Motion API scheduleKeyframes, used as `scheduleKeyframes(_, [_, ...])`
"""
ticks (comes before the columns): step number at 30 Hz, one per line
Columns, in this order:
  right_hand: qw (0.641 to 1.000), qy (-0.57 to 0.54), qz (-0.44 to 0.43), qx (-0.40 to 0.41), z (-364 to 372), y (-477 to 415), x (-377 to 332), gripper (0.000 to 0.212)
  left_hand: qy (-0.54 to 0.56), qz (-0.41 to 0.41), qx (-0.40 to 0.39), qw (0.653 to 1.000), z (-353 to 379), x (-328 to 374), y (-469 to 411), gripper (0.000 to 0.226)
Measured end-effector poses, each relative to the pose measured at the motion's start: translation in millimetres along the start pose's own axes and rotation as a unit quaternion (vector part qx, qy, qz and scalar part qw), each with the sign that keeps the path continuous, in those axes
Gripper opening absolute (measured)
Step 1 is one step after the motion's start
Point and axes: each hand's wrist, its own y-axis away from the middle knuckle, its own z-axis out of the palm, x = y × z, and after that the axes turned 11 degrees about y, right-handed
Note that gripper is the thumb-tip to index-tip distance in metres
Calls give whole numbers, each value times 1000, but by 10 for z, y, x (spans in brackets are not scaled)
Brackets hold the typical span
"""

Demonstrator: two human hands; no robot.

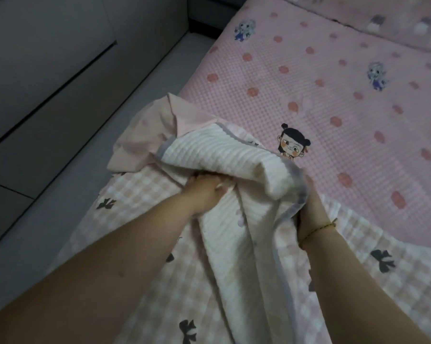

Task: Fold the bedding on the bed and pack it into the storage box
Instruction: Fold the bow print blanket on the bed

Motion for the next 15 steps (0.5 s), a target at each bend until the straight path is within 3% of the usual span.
scheduleKeyframes(1, [999,19,-19,-22,62,-17,-30,25,63,-7,34,997,75,1,33,40])
scheduleKeyframes(3, [985,143,-92,-35,167,-64,-35,40,234,-27,142,961,126,29,142,29])
scheduleKeyframes(5, [951,277,-138,-1,229,-176,39,23,314,-80,265,908,149,9,295,22])
scheduleKeyframes(7, [950,289,-117,19,259,-292,58,40,396,-169,353,831,190,-86,405,25])
scheduleKeyframes(9, [973,219,-60,31,231,-395,41,32,552,-216,335,733,183,-69,415,19])
scheduleKeyframes(10, [985,167,-32,38,195,-452,31,22,604,-226,297,704,178,-44,372,18])
scheduleKeyframes(12, [996,77,17,48,63,-509,13,20,667,-233,239,666,181,-18,229,25])
scheduleKeyframes(14, [993,93,38,63,-57,-666,47,33,721,-227,235,611,134,-6,100,34])
scheduleKeyframes(15, [990,113,41,73,-93,-723,36,36,728,-217,252,599,105,-5,17,40])
